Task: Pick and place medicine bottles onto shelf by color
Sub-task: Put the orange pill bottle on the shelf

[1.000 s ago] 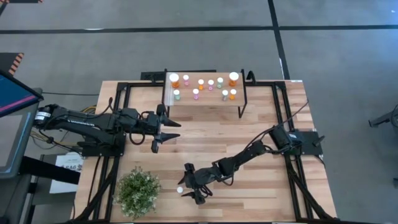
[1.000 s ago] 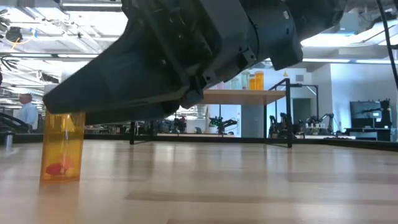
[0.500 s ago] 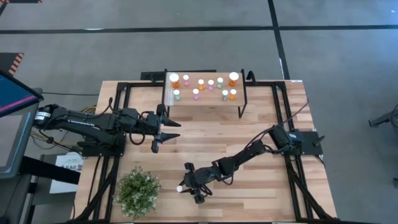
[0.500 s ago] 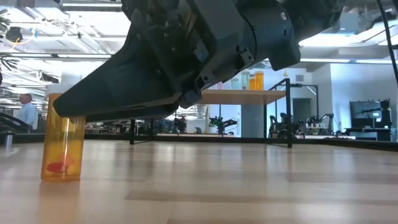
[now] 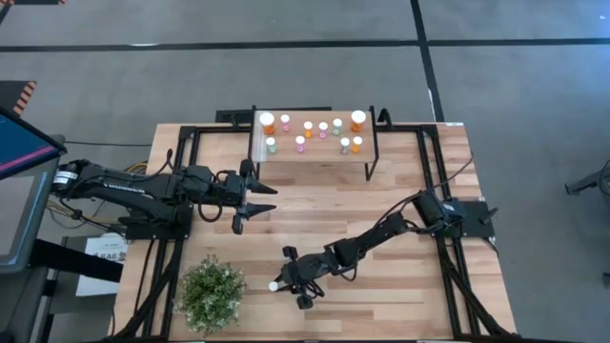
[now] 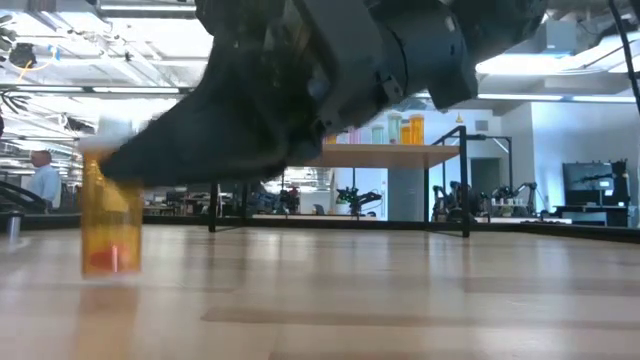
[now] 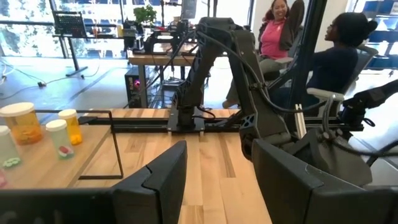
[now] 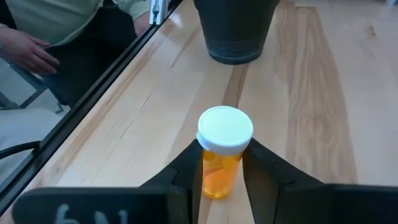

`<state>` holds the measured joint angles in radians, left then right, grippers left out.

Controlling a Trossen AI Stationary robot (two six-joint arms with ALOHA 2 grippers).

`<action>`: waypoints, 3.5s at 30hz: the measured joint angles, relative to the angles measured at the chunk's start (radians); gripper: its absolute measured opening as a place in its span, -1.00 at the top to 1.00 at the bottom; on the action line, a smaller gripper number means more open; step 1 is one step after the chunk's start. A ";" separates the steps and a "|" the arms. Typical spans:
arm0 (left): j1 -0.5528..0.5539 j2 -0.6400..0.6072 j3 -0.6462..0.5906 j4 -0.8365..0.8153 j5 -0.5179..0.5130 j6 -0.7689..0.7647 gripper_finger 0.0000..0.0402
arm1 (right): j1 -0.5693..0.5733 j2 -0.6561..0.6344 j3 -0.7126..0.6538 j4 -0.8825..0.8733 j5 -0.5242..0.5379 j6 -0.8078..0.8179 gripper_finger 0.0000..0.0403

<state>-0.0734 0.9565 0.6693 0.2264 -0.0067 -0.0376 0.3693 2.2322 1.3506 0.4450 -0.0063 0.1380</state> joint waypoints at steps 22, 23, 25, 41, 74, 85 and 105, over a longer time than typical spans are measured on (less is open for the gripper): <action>0.000 -0.047 -0.001 0.000 0.000 0.003 0.16 | -0.185 -0.538 -0.445 0.077 0.042 -0.072 0.44; 0.000 -0.046 -0.001 -0.002 0.000 0.003 0.16 | -0.199 -0.575 -0.475 0.082 0.067 -0.076 0.44; 0.000 -0.046 -0.001 -0.002 0.000 0.003 0.16 | -0.229 -0.647 -0.525 0.081 0.125 -0.092 0.44; 0.000 -0.046 -0.001 -0.001 -0.005 0.004 0.16 | -0.399 -0.792 -0.588 0.029 0.670 -0.086 0.44; 0.000 -0.040 -0.001 0.001 -0.035 0.008 0.16 | -0.588 -0.739 -0.582 0.001 0.489 -0.007 0.44; 0.000 -0.040 0.000 -0.010 -0.035 0.018 0.16 | -0.588 -0.739 -0.582 0.003 0.479 -0.016 0.39; 0.000 -0.040 0.000 -0.057 -0.035 0.019 0.16 | -0.585 -0.737 -0.523 -0.046 0.475 -0.032 0.02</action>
<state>-0.0734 0.9169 0.6693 0.1692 -0.0414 -0.0189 -0.2153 1.4948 0.8278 0.3995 0.4690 0.1059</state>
